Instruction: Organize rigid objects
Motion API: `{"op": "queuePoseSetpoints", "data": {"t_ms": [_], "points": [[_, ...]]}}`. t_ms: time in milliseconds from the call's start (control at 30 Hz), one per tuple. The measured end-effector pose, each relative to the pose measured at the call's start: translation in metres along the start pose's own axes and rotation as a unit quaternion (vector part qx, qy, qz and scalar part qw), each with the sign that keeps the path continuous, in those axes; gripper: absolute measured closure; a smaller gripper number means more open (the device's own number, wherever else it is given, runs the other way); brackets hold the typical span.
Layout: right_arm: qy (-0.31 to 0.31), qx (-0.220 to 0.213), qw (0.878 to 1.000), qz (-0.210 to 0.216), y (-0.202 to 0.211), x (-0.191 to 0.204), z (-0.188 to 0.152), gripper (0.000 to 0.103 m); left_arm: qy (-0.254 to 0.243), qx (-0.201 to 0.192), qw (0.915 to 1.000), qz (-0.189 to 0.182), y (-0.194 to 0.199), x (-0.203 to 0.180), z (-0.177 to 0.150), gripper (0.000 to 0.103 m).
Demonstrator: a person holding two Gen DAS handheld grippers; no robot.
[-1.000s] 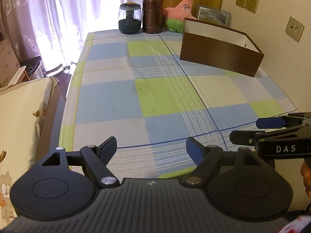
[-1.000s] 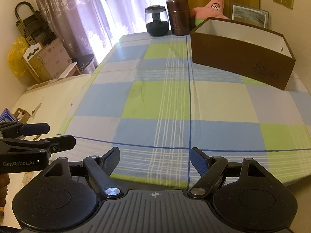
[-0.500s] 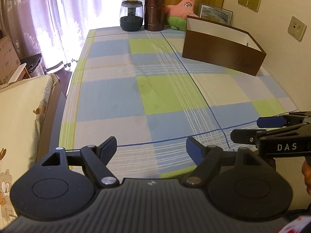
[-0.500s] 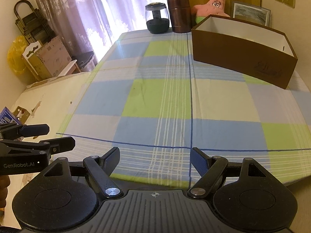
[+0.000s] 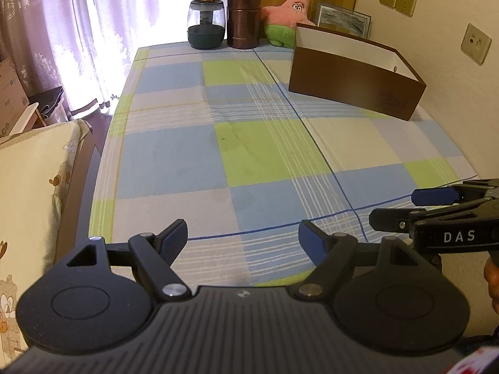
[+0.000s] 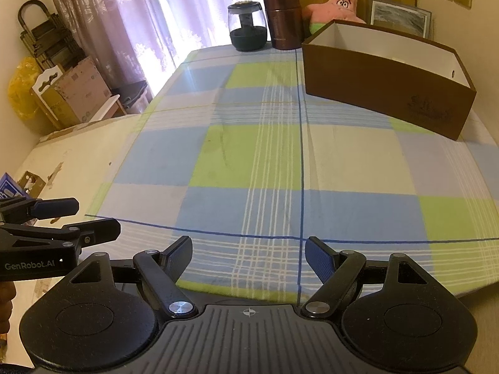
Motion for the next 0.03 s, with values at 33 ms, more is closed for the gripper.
{"op": "queuePoseSetpoints", "data": {"t_ms": [33], "points": [[-0.001,0.000,1.000,0.000,0.0005,-0.0008,-0.0002,0.026,0.000,0.001,1.0000,-0.001,-0.0007,-0.0001,0.0012,0.028]]}}
Point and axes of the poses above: each gripper's, at about its wrist camera, not at the fingertips, and y roughly against the way its jaws point, x to its left, z to its top, the point moved 2 cm from there along -y, roughly the way its jaws point, and after that the axes turned 9 degrees about x, right-handed, at the moved point
